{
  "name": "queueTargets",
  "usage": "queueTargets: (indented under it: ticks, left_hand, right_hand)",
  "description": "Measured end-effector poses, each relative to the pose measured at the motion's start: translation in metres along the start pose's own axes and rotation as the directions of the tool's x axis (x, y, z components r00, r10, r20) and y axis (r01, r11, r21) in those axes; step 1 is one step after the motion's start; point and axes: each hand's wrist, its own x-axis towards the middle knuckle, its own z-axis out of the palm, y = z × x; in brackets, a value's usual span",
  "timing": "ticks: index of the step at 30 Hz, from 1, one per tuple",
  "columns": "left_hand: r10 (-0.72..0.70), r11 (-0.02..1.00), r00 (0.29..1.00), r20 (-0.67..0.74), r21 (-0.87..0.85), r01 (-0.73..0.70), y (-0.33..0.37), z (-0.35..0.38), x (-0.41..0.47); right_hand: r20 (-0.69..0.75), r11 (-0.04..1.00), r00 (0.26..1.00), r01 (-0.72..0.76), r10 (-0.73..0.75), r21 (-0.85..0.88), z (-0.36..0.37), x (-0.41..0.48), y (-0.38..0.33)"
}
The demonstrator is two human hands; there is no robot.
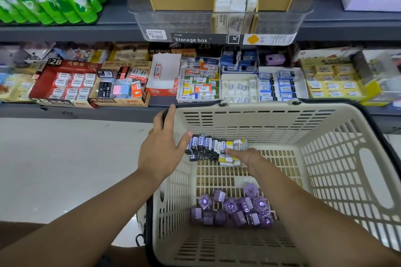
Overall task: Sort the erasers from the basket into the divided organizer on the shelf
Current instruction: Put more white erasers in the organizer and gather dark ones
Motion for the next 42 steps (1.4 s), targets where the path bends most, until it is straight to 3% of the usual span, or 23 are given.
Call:
queueTargets:
  ticks: [14, 18, 19, 21, 22, 23, 24, 27, 29, 34, 39, 42]
  left_hand:
    - [0.014, 1.000, 1.000, 0.020, 0.024, -0.015, -0.001, 0.004, 0.004]
    - [0.082, 0.984, 0.996, -0.037, 0.159, -0.075, 0.000, 0.005, 0.002]
    - [0.116, 0.985, 0.991, -0.066, 0.138, -0.106, 0.008, 0.003, 0.002]
    - [0.069, 0.988, 0.998, -0.011, -0.140, -0.070, 0.040, -0.006, -0.001]
    - [-0.013, 0.931, 0.994, 0.104, -0.362, 0.050, 0.061, -0.012, -0.003]
    - [-0.079, 0.791, 0.962, 0.263, -0.570, 0.221, 0.082, -0.020, -0.003]
    - [-0.093, 0.585, 0.906, 0.412, -0.714, 0.385, 0.101, -0.029, -0.004]
    - [0.032, 0.036, 0.778, 0.628, -0.778, 0.627, 0.134, -0.052, 0.001]
    - [0.070, -0.131, 0.791, 0.607, -0.781, 0.611, 0.145, -0.070, 0.004]
    - [0.106, -0.219, 0.841, 0.530, -0.813, 0.540, 0.164, -0.098, 0.010]
    - [0.206, -0.198, 0.861, 0.464, -0.842, 0.501, 0.170, -0.116, 0.013]
    - [0.245, -0.178, 0.860, 0.448, -0.851, 0.494, 0.170, -0.120, 0.015]
  right_hand:
    - [-0.024, 0.979, 0.999, 0.052, -0.049, 0.196, -0.019, -0.026, -0.001]
    - [0.045, 0.973, 0.991, 0.112, -0.123, 0.204, -0.039, -0.055, -0.018]
    - [0.079, 0.971, 0.987, 0.123, -0.142, 0.207, -0.042, -0.066, -0.023]
    - [0.136, 0.961, 0.968, 0.181, -0.212, 0.211, -0.049, -0.092, -0.037]
    - [0.173, 0.949, 0.950, 0.220, -0.261, 0.225, -0.052, -0.106, -0.046]
    - [0.219, 0.930, 0.921, 0.265, -0.322, 0.253, -0.053, -0.124, -0.055]
    - [0.269, 0.904, 0.881, 0.309, -0.389, 0.296, -0.054, -0.140, -0.064]
    - [0.336, 0.805, 0.749, 0.428, -0.570, 0.411, -0.050, -0.185, -0.087]
    - [0.236, 0.749, 0.731, 0.526, -0.640, 0.403, -0.043, -0.204, -0.097]
    - [0.056, 0.618, 0.629, 0.739, -0.775, 0.268, -0.043, -0.234, -0.115]
    - [-0.131, 0.526, 0.523, 0.850, -0.842, 0.013, -0.048, -0.240, -0.127]
    - [-0.208, 0.489, 0.475, 0.872, -0.855, -0.015, -0.051, -0.236, -0.132]
